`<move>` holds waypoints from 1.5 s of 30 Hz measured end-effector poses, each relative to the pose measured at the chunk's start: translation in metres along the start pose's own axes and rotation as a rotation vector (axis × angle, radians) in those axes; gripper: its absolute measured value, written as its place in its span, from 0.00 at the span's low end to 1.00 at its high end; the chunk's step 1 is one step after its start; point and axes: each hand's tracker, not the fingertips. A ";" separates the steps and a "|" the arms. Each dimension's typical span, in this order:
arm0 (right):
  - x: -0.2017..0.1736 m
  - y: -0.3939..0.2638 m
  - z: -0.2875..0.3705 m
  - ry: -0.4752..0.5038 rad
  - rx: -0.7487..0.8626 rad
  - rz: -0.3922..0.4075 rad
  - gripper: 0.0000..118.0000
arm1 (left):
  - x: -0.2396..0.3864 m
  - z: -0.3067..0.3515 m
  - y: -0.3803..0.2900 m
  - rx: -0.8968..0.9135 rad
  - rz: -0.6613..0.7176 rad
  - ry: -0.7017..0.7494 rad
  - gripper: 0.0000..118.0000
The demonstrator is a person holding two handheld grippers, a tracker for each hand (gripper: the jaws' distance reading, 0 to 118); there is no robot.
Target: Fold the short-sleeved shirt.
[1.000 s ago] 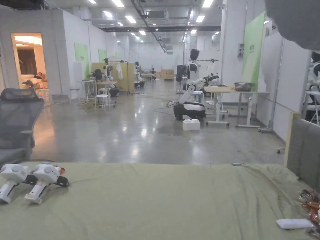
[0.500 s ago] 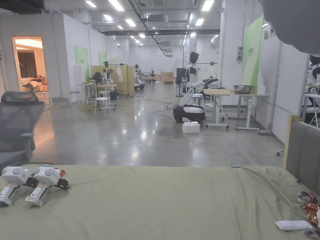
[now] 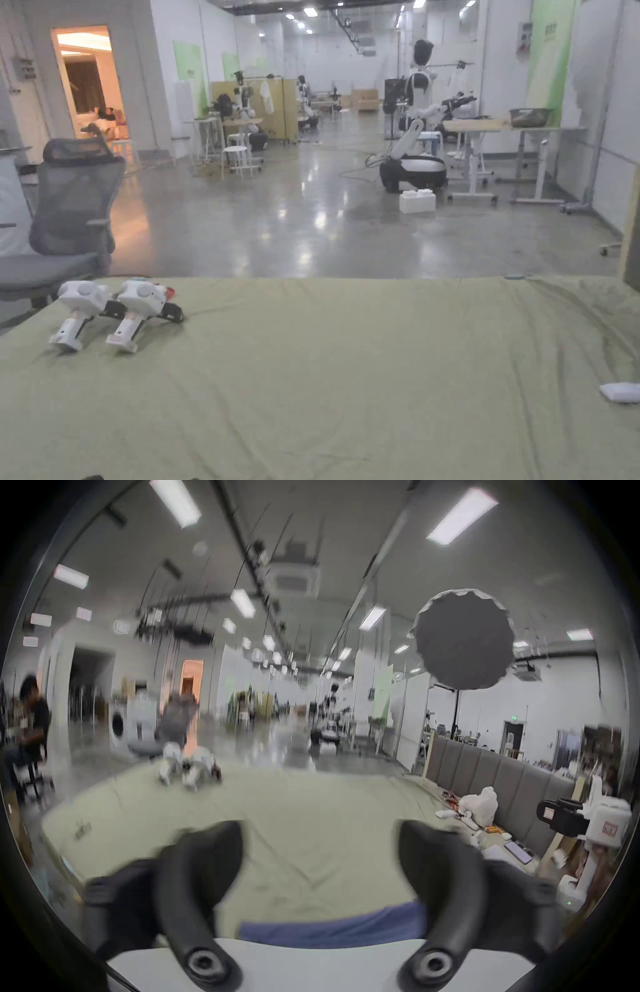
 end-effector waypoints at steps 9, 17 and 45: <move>0.006 -0.028 -0.017 0.006 -0.137 -0.063 0.00 | -0.152 -0.113 -0.134 -0.439 0.537 -0.082 0.91; 0.009 -0.041 -0.026 -0.007 -0.229 -0.071 0.00 | -0.194 -0.146 -0.195 -0.481 0.870 -0.289 0.92; 0.031 -0.045 -0.009 -0.007 -0.164 -0.218 0.00 | -0.020 -0.146 -0.069 -0.493 0.217 -0.190 0.06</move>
